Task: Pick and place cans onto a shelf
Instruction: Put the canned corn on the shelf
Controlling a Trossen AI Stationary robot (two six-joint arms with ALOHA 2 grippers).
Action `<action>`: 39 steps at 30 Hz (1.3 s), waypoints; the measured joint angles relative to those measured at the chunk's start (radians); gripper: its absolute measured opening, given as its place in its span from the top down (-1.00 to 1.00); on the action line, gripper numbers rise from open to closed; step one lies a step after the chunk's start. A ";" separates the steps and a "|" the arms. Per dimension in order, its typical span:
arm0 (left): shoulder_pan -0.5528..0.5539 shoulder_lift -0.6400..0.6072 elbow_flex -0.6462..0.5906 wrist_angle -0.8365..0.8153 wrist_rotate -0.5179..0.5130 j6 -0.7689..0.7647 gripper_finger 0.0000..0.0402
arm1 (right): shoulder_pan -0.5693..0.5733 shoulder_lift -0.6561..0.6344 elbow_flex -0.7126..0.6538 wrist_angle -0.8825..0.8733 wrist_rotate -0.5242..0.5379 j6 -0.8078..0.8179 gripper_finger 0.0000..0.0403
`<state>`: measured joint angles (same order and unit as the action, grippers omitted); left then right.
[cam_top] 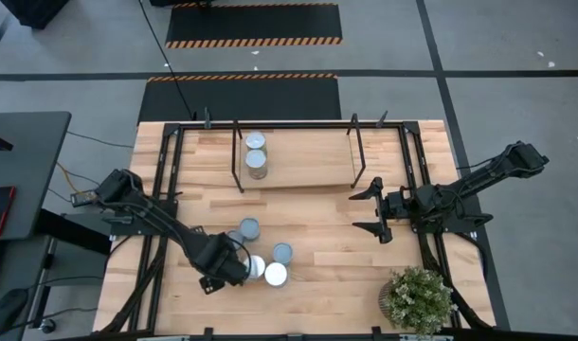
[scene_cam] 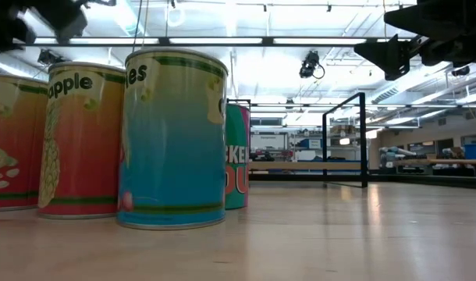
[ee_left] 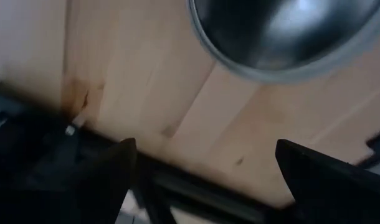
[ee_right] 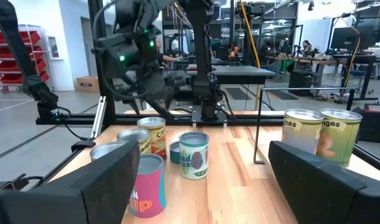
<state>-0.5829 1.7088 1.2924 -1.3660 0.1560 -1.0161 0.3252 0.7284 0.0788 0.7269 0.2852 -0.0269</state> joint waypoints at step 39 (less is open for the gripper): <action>0.008 -0.058 -0.208 0.526 -0.312 0.040 -0.76 | 0.000 0.000 0.000 0.020 0.000 -0.004 -0.81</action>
<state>-0.5746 1.6512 1.0843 -0.8397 -0.1562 -0.9764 0.3252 0.7284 0.0788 0.7467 0.2855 -0.0307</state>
